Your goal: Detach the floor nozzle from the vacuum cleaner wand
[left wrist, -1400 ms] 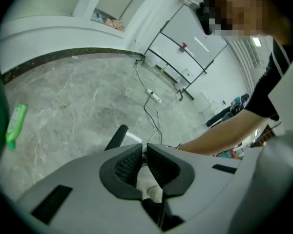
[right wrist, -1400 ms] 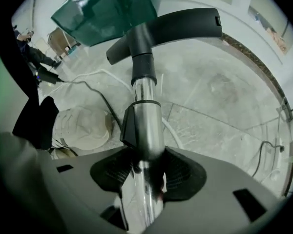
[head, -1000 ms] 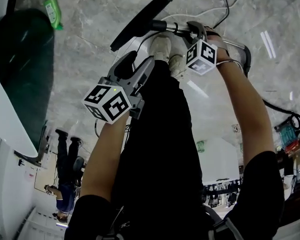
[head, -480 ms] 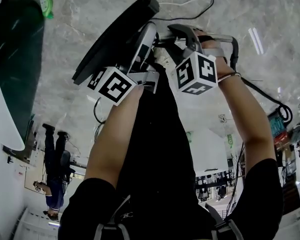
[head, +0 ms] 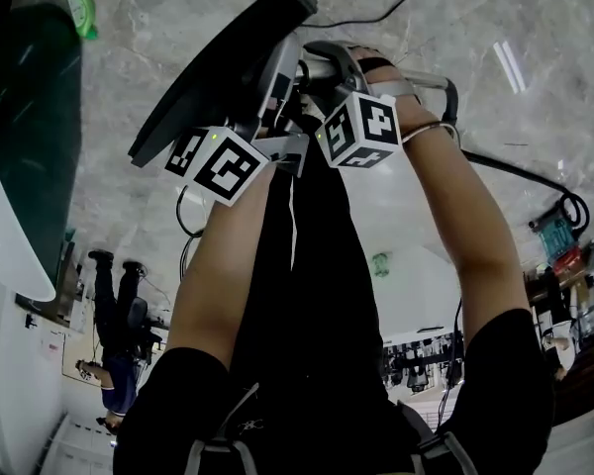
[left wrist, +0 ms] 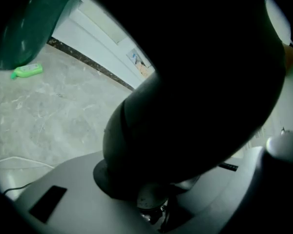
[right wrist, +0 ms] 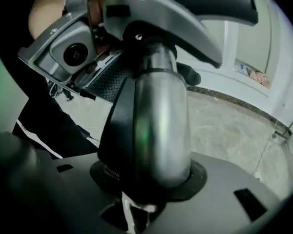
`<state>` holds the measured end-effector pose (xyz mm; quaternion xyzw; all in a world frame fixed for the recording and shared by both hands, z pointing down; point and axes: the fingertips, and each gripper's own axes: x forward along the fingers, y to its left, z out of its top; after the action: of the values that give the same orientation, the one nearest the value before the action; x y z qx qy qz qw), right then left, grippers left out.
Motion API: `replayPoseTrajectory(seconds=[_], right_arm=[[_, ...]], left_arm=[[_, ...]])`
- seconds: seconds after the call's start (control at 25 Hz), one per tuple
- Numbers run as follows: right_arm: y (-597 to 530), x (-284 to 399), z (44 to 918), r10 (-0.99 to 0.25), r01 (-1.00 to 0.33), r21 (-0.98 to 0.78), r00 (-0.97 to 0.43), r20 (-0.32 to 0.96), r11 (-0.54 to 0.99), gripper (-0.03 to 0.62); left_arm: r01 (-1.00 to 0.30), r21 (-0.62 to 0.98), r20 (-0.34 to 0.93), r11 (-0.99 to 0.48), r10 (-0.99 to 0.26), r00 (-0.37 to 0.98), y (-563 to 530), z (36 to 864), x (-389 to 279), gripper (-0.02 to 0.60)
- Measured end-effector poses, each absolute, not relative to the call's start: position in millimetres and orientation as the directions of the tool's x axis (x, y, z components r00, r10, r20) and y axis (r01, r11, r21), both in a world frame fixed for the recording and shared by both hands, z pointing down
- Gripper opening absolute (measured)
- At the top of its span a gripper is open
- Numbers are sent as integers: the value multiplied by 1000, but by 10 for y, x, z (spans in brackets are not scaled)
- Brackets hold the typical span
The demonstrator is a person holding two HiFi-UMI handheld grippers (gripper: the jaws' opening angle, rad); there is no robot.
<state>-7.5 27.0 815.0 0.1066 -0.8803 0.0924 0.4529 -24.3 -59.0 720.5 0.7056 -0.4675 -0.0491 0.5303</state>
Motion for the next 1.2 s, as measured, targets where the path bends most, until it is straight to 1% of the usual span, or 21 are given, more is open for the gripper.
replayPoseTrajectory(seconds=[0.08, 0.12, 0.16, 0.24, 0.32, 0.36, 0.44, 0.48, 0.52, 0.56, 0.6, 0.64, 0.68, 0.72, 0.76, 0.8, 0.88, 0.96, 1.04, 1.2], right_arm=[[263, -120, 8152, -122, -284, -60, -583, 803, 957, 193], [275, -131, 8141, -121, -294, -70, -584, 803, 953, 98], [309, -142, 8127, -104, -293, -91, -587, 803, 952, 97], [432, -157, 8081, -25, -257, -167, -609, 793, 952, 95], [585, -152, 8012, 90, -197, -278, -643, 760, 940, 95], [675, -153, 7964, 170, -154, -355, -662, 730, 922, 95], [867, -175, 7813, 362, -40, -536, -695, 621, 843, 95], [943, -193, 7723, 440, 13, -611, -706, 555, 791, 95], [986, -202, 7659, 480, 38, -656, -713, 511, 754, 95], [993, -186, 7663, 471, 19, -661, -716, 515, 751, 95], [973, -119, 7757, 413, -46, -618, -705, 577, 785, 95], [945, 18, 7932, 314, -135, -527, -671, 672, 839, 94], [936, 219, 8137, 199, -217, -406, -614, 764, 888, 94], [962, 452, 8313, 97, -273, -293, -557, 825, 916, 92], [1007, 672, 8431, 22, -312, -211, -515, 857, 926, 92], [1041, 847, 8497, -28, -350, -167, -490, 872, 922, 92], [1011, 1012, 8575, -58, -422, -169, -475, 878, 891, 92], [968, 967, 8652, -29, -436, -208, -478, 878, 875, 94], [994, 793, 8664, -3, -382, -211, -490, 872, 900, 94], [926, 437, 8555, -26, -256, -130, -527, 849, 958, 94]], left_arm=[[-610, 792, 438, 12, -708, 555, -558, 7209, -250, 127], [-612, 791, 445, 19, -704, 554, -533, 7211, -267, 127], [-614, 789, 451, 19, -697, 558, -502, 7205, -278, 126], [-620, 785, 447, -21, -673, 589, -435, 7160, -249, 127], [-615, 778, 413, -127, -635, 653, -380, 7066, -153, 127], [-599, 776, 383, -198, -605, 698, -357, 7004, -97, 127], [-540, 781, 324, -315, -535, 780, -314, 6882, -9, 127], [-514, 786, 306, -344, -507, 806, -297, 6838, 21, 127], [-500, 793, 299, -348, -492, 818, -291, 6814, 33, 127], [-498, 805, 300, -323, -502, 811, -313, 6807, 0, 128], [-502, 822, 297, -270, -547, 782, -380, 6800, -123, 127], [-504, 841, 286, -197, -628, 724, -504, 6768, -365, 127], [-504, 854, 267, -129, -723, 637, -674, 6692, -703, 127], [-513, 854, 246, -92, -795, 554, -855, 6577, -1045, 127], [-533, 841, 230, -96, -828, 511, -1007, 6457, -1280, 127], [-560, 819, 228, -124, -825, 516, -1101, 6382, -1368, 127], [-606, 778, 277, -169, -772, 571, -1110, 6452, -1272, 127], [-628, 762, 340, -161, -725, 599, -972, 6669, -1103, 127], [-621, 770, 364, -149, -696, 619, -841, 6803, -983, 127], [-602, 785, 372, -146, -666, 647, -767, 6923, -927, 127]])
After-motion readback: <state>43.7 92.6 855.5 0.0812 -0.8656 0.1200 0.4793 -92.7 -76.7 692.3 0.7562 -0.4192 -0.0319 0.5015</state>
